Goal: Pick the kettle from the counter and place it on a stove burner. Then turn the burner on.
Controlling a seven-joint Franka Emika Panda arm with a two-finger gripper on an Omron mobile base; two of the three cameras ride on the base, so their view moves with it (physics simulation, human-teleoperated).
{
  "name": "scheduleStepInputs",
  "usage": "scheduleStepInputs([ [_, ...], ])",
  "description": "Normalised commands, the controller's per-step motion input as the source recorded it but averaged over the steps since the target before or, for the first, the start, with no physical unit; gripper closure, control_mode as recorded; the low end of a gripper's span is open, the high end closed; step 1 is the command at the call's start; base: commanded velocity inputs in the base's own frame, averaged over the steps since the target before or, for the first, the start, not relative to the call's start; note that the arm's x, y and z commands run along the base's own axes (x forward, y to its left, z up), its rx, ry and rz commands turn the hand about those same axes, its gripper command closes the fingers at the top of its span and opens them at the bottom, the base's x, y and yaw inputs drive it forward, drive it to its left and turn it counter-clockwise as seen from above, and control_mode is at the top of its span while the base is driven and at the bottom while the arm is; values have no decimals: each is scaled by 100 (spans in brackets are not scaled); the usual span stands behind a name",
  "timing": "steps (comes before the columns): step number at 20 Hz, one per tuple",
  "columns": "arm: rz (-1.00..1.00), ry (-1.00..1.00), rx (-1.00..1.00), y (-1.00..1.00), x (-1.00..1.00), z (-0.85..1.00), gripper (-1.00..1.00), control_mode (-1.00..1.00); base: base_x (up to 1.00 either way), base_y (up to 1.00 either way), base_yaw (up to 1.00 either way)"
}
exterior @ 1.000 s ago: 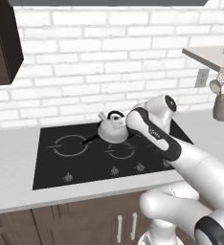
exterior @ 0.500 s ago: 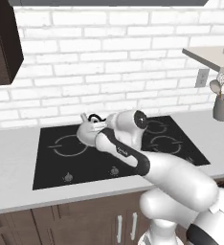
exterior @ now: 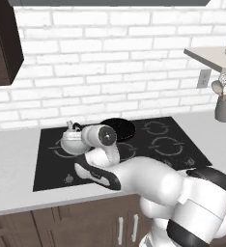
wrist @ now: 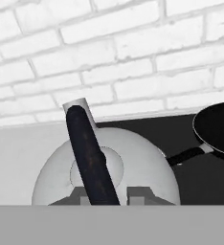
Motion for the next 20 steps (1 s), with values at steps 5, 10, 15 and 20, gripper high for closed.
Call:
scheduleStepInputs([
  [5, -9, 26, 0, 67, 28, 21, 100, -100, 0, 0, 0],
  [10, -9, 19, 0, 41, 34, 16, 100, -100, 0, 0, 0],
  [15, -7, 13, -3, 10, 29, -3, 100, -100, 0, 0, 0],
  [20, -3, 18, -2, 0, 30, -13, 100, -100, 0, 0, 0],
])
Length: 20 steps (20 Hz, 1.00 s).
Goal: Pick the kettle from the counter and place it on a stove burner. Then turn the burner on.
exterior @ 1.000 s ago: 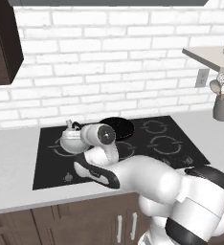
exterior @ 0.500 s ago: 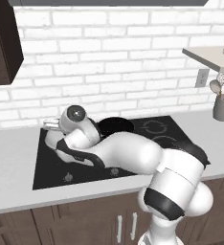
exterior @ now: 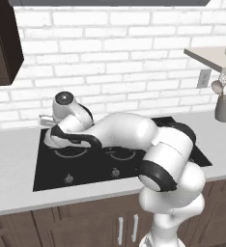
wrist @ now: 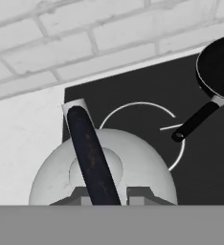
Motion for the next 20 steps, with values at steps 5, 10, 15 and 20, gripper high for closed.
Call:
scheduleStepInputs([
  [5, 0, 13, -2, 0, 34, -20, 100, -100, 0, 0, 0],
  [10, 0, 5, -6, 0, 36, -33, 100, -100, 0, 0, 0],
  [15, 0, 0, -11, 0, 38, -42, 100, -100, 0, 0, 0],
  [20, -1, 0, -8, 0, 35, -21, 100, -100, 0, 0, 0],
])
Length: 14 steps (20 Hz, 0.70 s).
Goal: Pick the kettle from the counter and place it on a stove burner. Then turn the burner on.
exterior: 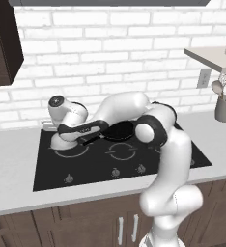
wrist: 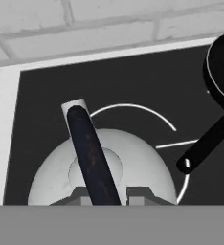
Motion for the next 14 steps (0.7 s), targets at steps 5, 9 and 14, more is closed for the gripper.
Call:
scheduleStepInputs([
  [5, 0, 0, -5, 0, 39, -13, 100, -100, 0, 0, 0],
  [9, 0, 0, -3, 0, 36, -15, 100, -100, 0, 0, 0],
  [14, 0, 0, -3, 0, 27, -17, 100, -100, 0, 0, 0],
])
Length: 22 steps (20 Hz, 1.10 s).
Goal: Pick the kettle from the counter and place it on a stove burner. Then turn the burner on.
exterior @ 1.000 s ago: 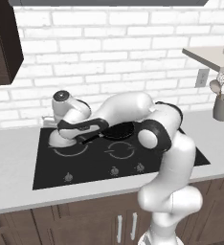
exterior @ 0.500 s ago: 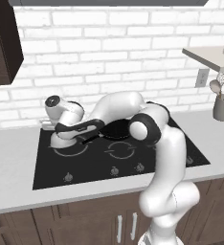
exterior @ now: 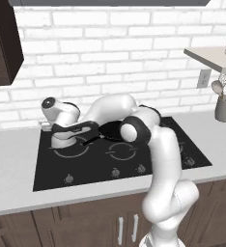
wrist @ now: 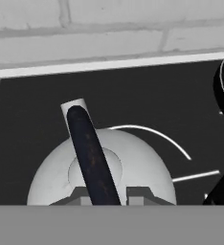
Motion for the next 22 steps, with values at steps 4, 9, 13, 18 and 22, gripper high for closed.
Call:
scheduleStepInputs([
  [4, 0, 0, -2, 0, 21, -18, 100, -100, 0, 0, 0],
  [9, 0, 0, -1, -6, 18, -17, 100, -100, 0, 0, 0],
  [13, 0, 0, 0, -7, 14, -19, 100, -100, 0, 0, 0],
  [18, 0, 0, 0, -22, 2, -28, 100, -100, 0, 0, 0],
  [22, 0, 0, 0, -41, 0, -32, 100, -100, 0, 0, 0],
])
